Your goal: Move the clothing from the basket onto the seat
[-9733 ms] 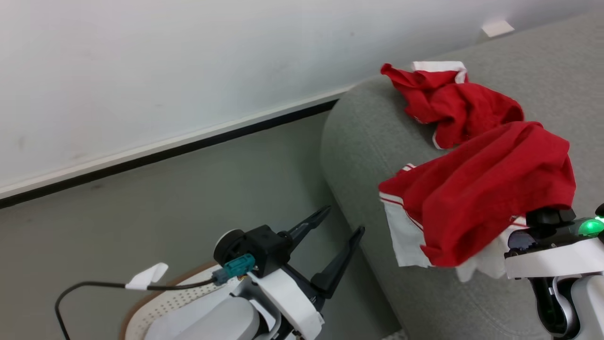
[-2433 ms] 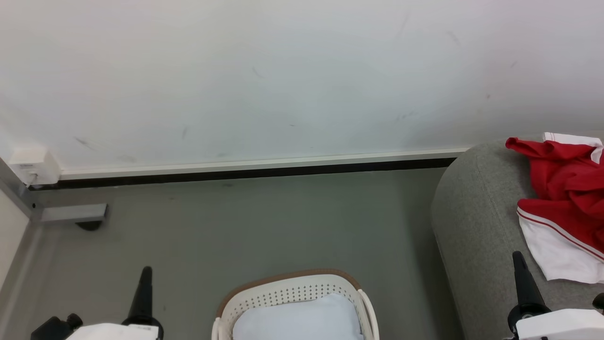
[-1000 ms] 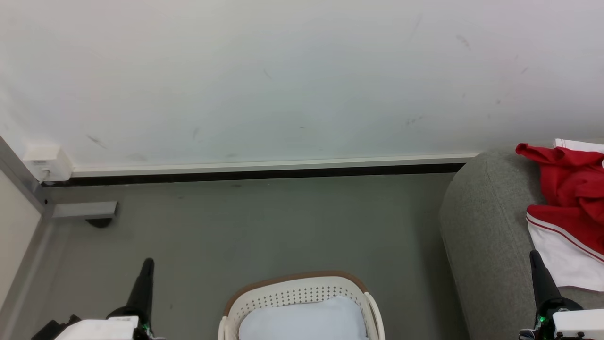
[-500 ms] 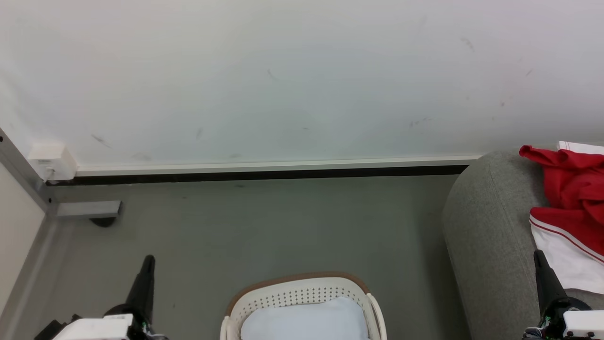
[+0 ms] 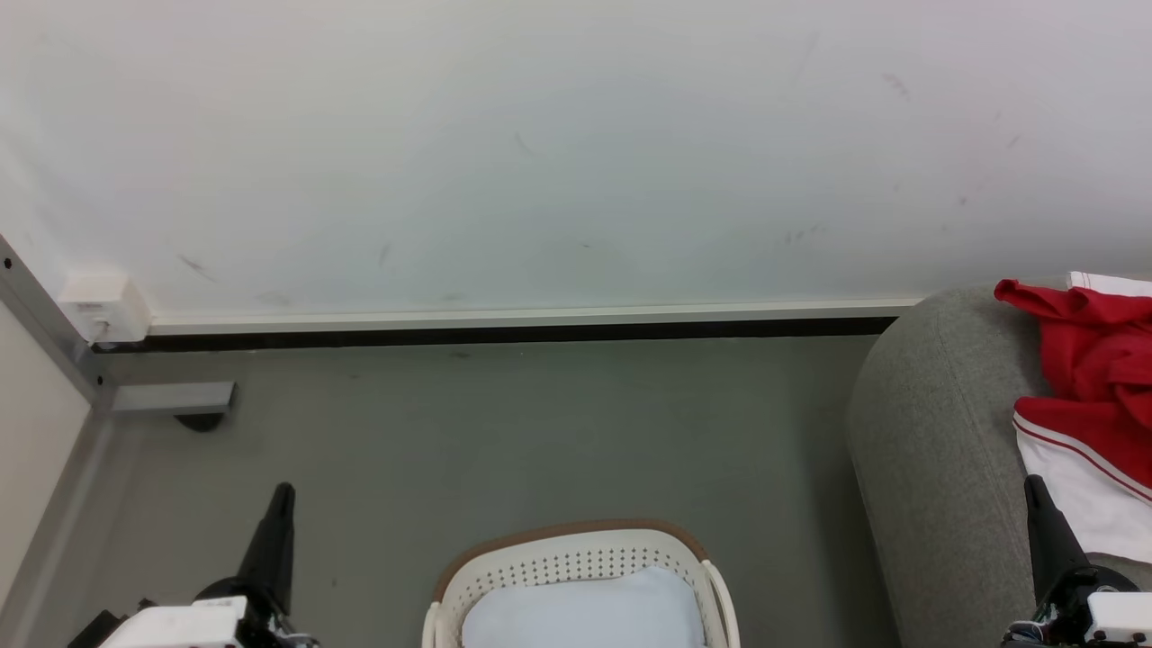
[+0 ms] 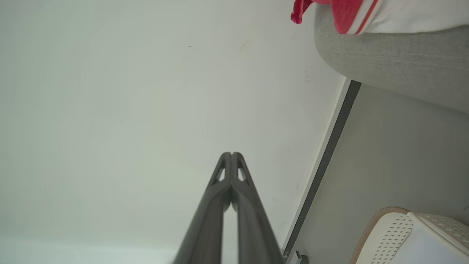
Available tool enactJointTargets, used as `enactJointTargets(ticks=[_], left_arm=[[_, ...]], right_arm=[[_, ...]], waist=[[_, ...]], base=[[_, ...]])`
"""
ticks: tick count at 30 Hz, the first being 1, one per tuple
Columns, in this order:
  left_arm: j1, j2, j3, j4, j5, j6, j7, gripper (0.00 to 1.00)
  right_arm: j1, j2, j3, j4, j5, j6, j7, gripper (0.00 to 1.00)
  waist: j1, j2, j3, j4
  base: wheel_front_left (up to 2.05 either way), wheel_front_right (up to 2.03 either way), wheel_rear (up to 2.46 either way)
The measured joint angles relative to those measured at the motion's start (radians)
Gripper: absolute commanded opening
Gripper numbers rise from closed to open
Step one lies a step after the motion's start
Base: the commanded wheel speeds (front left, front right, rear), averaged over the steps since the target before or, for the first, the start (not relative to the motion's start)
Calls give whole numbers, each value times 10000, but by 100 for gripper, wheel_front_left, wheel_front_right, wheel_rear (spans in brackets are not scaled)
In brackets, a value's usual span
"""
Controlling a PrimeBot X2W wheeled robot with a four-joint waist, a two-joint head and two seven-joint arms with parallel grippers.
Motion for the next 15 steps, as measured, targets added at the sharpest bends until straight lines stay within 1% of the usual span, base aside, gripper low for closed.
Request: enactJointTargets(ticks=[15], left_arm=[[-2,2,0,-2,0,0,0,0]], right_arm=[[0,21,-25,-2,-6,0,12,0]], waist=[[0,0,0,0]], base=[[0,0,0]])
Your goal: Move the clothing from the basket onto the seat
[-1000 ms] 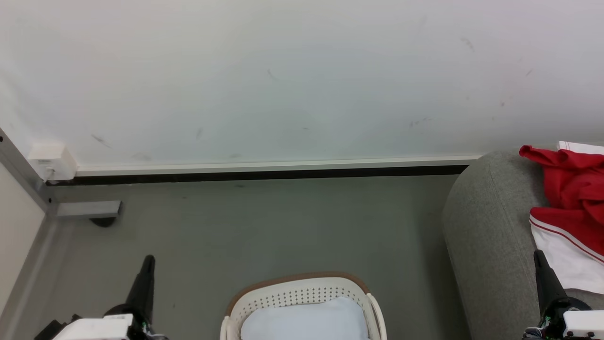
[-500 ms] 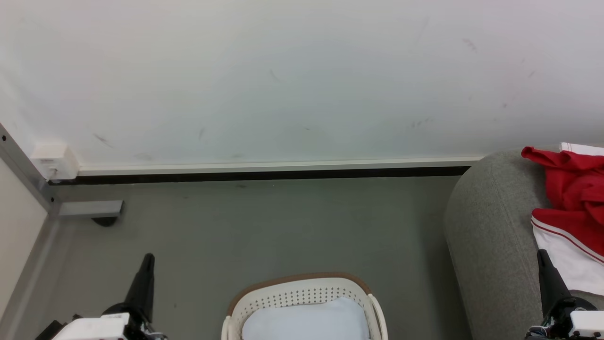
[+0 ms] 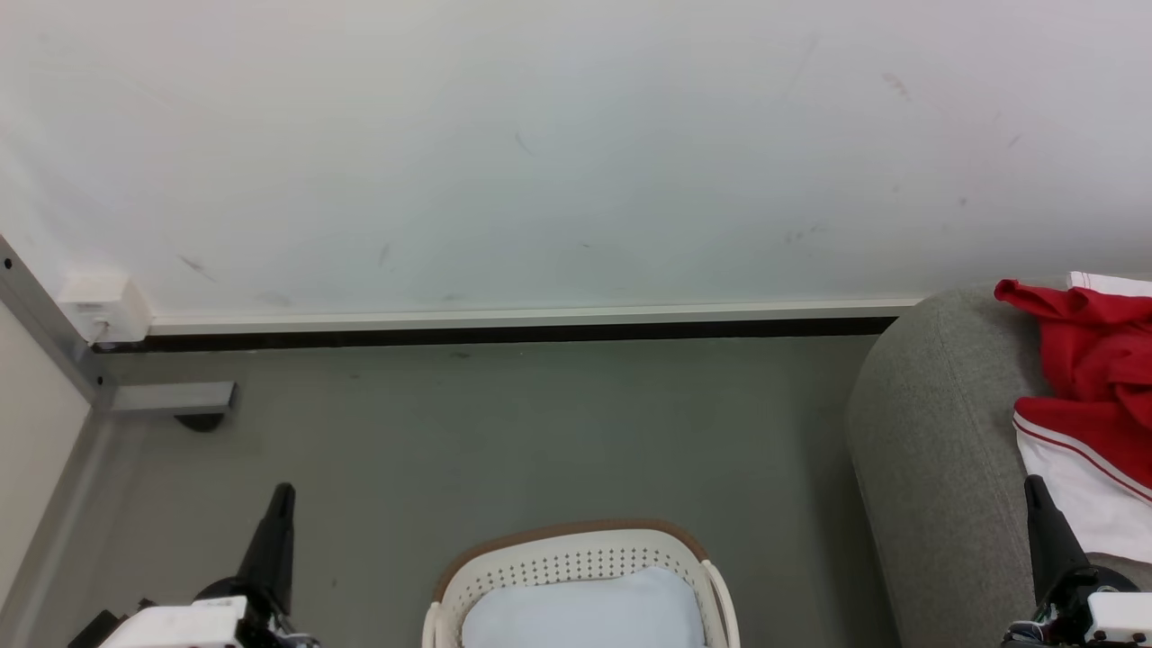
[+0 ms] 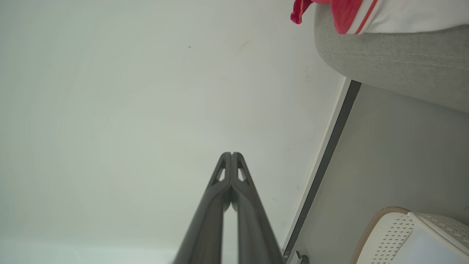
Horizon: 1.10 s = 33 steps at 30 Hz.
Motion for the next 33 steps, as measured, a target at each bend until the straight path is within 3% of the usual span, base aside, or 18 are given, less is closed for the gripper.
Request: enactJointTargets(ticks=[33], left_arm=[[-1,0,0,-2,0,-10,0,0]], right_arm=[[0,29,-42,0,-27,0,48,0]], waist=[[0,0,0,-1]], base=[[0,0,0]])
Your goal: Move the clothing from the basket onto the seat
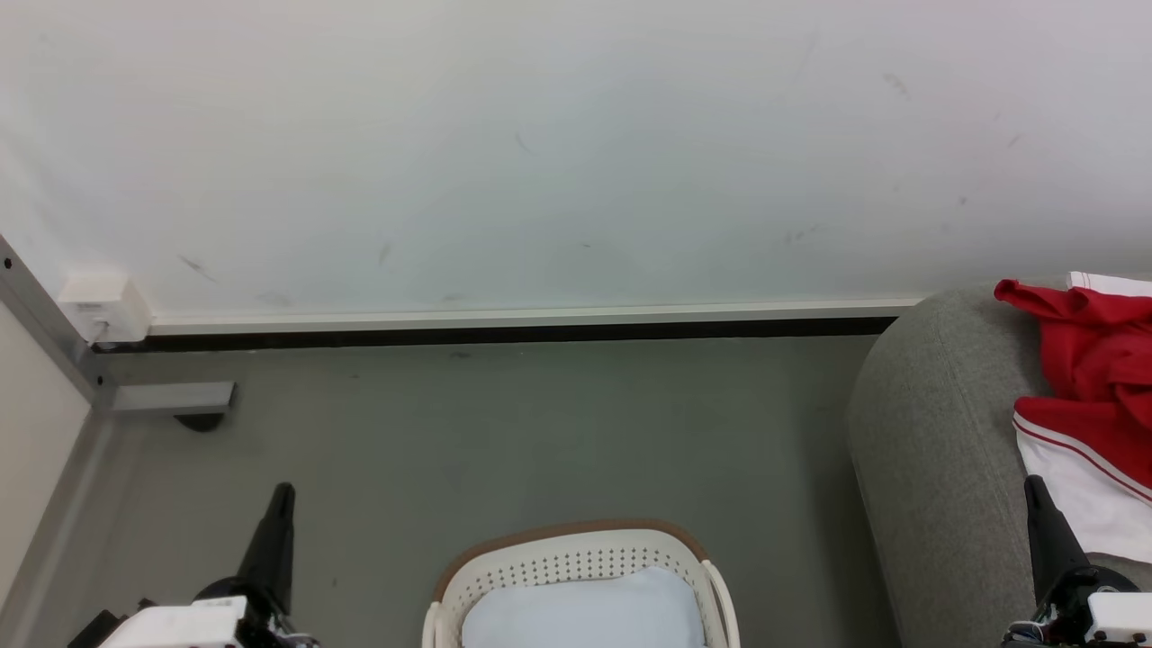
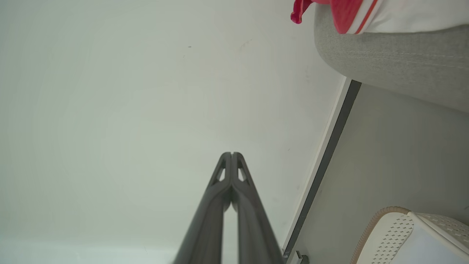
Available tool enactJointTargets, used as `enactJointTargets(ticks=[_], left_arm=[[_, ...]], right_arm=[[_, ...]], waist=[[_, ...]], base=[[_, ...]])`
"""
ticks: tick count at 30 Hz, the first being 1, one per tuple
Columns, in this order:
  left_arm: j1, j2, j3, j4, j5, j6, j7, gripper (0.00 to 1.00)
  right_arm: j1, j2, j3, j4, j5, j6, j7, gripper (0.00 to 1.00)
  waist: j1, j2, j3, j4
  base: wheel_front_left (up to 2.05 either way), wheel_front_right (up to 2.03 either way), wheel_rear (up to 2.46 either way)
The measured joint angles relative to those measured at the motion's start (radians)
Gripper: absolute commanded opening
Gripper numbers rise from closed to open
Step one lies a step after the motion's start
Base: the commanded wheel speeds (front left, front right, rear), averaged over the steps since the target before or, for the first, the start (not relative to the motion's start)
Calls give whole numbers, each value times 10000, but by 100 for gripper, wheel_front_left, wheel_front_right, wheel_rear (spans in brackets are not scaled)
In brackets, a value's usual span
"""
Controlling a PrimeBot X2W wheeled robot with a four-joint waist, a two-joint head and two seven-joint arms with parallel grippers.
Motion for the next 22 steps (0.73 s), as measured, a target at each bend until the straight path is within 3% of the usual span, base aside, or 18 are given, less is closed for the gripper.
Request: enactJointTargets(ticks=[22], left_arm=[[0,0,0,0,0,0,0,0]], right_arm=[[0,15,-21,0,-4,0,31,0]], waist=[[0,0,0,0]], base=[[0,0,0]])
